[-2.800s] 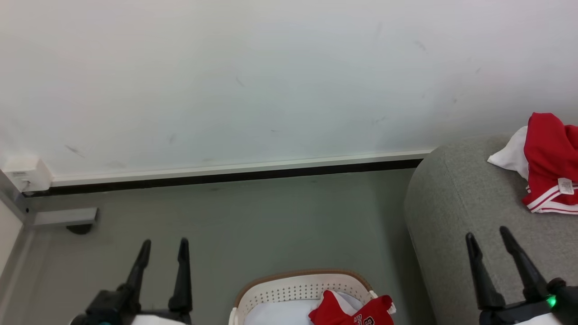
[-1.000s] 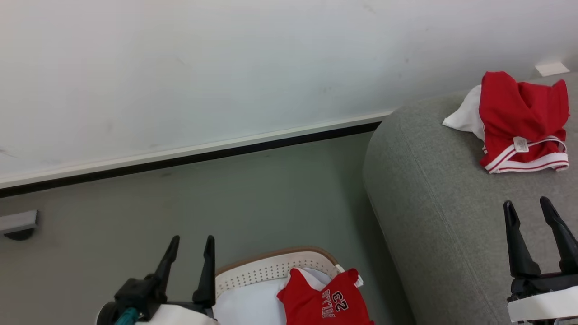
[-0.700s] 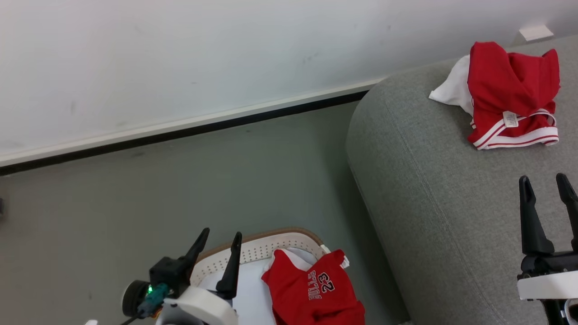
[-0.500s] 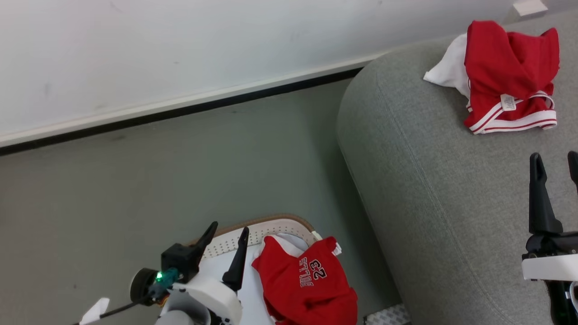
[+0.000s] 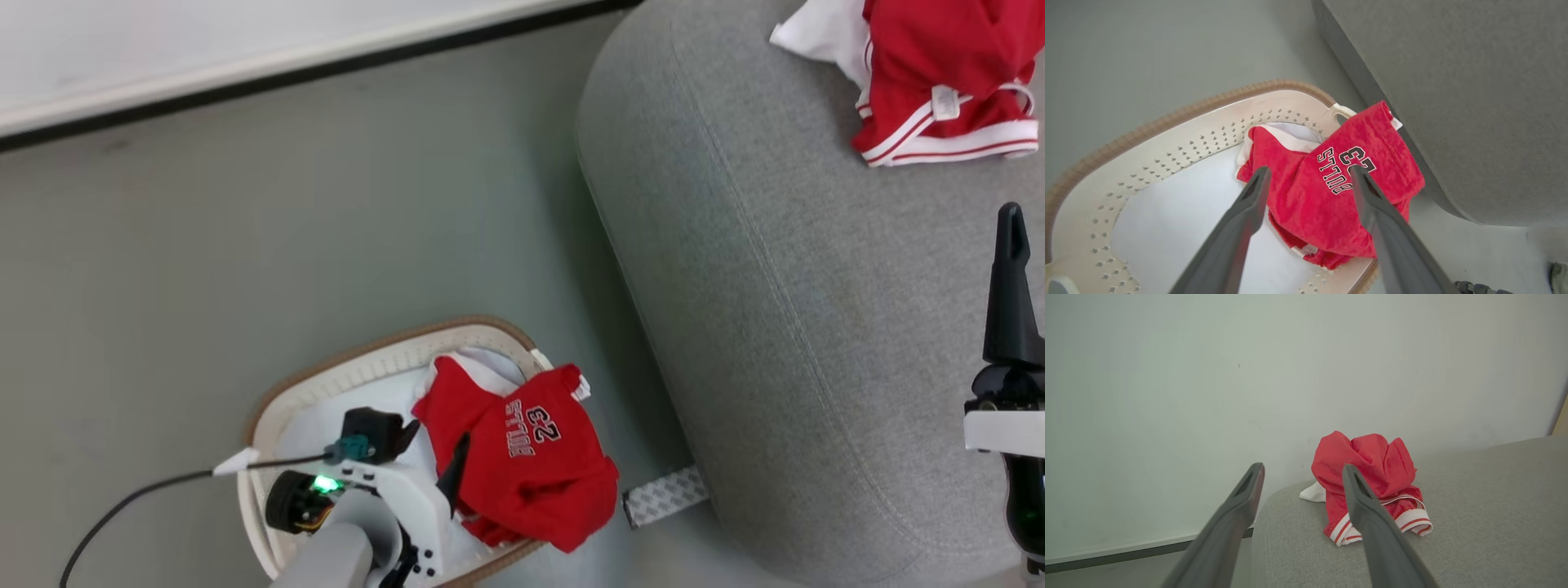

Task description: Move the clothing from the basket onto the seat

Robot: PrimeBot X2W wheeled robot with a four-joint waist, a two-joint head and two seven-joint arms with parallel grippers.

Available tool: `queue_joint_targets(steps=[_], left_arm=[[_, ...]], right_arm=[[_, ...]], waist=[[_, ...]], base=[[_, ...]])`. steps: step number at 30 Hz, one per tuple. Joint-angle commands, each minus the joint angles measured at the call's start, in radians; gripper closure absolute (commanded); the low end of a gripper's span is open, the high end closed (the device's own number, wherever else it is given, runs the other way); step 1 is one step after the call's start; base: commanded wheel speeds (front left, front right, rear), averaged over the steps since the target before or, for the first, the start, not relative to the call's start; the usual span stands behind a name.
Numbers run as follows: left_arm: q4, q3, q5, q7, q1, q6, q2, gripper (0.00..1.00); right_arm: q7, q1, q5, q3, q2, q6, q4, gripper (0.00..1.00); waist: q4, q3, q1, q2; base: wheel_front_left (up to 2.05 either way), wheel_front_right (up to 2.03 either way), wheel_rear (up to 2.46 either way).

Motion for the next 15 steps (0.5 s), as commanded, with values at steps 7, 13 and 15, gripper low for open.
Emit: queue_joint_targets(steps=[7,13,15], left_arm=[[0.080,-0.153,-0.235,0.161,-0.111,-0.002,0.047,0.00],[0.107,-0.209,-0.407,0.288,-0.168,-0.002,0.096,0.00],[0.121,-0.196,-0.472,0.334,-0.186,-0.002,0.108,0.00]], right_arm=[[0.000,-0.072,-0.015,0.024,0.029,-0.002,-0.022,0.00],[0.000,-0.110,-0.019,0.036,0.059,-0.002,-0.036,0.00],[0.000,-0.119,-0.021,0.040,0.069,-0.002,-0.040,0.00]], waist=[[-0.054,0.172,-0.0002,-0.0001],[-0.092,0.253,-0.0002,-0.0001],[-0.103,0.276,-0.0002,-0.0001]], base=[[0.00,0.00,0.00],[0.00,0.00,0.00],[0.00,0.00,0.00]])
